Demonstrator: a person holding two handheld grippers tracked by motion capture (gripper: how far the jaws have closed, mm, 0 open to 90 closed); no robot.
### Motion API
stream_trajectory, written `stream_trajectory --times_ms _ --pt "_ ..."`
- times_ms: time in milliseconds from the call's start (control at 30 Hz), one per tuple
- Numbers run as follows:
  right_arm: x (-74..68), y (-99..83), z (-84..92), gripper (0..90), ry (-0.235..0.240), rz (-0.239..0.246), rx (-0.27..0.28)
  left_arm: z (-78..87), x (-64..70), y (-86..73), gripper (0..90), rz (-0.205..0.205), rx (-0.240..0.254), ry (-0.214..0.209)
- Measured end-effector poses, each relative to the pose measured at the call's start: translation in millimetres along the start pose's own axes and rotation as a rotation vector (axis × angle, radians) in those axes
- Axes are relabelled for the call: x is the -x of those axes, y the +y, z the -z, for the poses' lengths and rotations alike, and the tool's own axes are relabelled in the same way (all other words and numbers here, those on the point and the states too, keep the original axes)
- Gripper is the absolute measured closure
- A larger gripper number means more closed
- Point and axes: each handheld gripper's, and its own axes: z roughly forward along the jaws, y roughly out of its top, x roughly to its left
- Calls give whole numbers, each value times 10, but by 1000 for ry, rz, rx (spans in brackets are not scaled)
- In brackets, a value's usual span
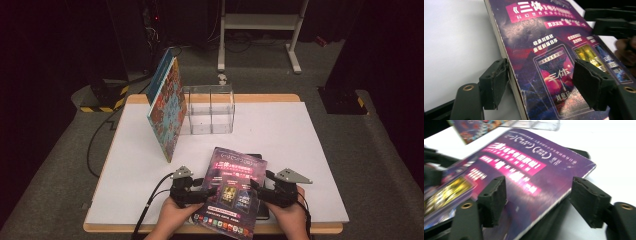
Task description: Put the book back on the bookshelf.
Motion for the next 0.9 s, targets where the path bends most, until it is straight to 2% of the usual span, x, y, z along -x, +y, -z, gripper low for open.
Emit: stream_trajectory --times_ms 67,167,233,267,300,400,433,533,600,733,833,900 --pt "41 -9 -1 215 -33 -30 -15 -11 35 11 288 -30 5 2" --pt "98 -28 -4 192 -32 -81 -34 -24 50 -2 272 -45 23 20" --pt "122 -43 -6 191 -11 -107 -42 -41 61 -20 235 -48 27 19" --pt "123 -49 -5 190 -6 -121 -44 -64 94 -35 221 -14 44 12" --pt "128 -57 -8 190 -1 -130 -42 -72 100 -39 206 -9 47 12" --pt "130 -67 -25 200 30 -159 -51 -73 109 -40 201 -20 51 16" --pt "126 -67 -34 200 44 -168 -57 -59 79 -31 202 -61 31 22" --pt "92 -8 -62 238 37 -148 -74 -57 72 -22 205 -69 23 20" --pt "75 78 -110 262 11 -121 -92 -68 64 -9 206 -66 19 17" --pt "150 260 -259 270 -34 -99 -125 -145 54 51 200 -74 33 26" --pt "268 347 -369 215 -36 -125 -152 -170 41 70 176 -73 36 31" --pt "300 333 -354 215 -41 -133 -146 -144 46 54 176 -77 37 35"
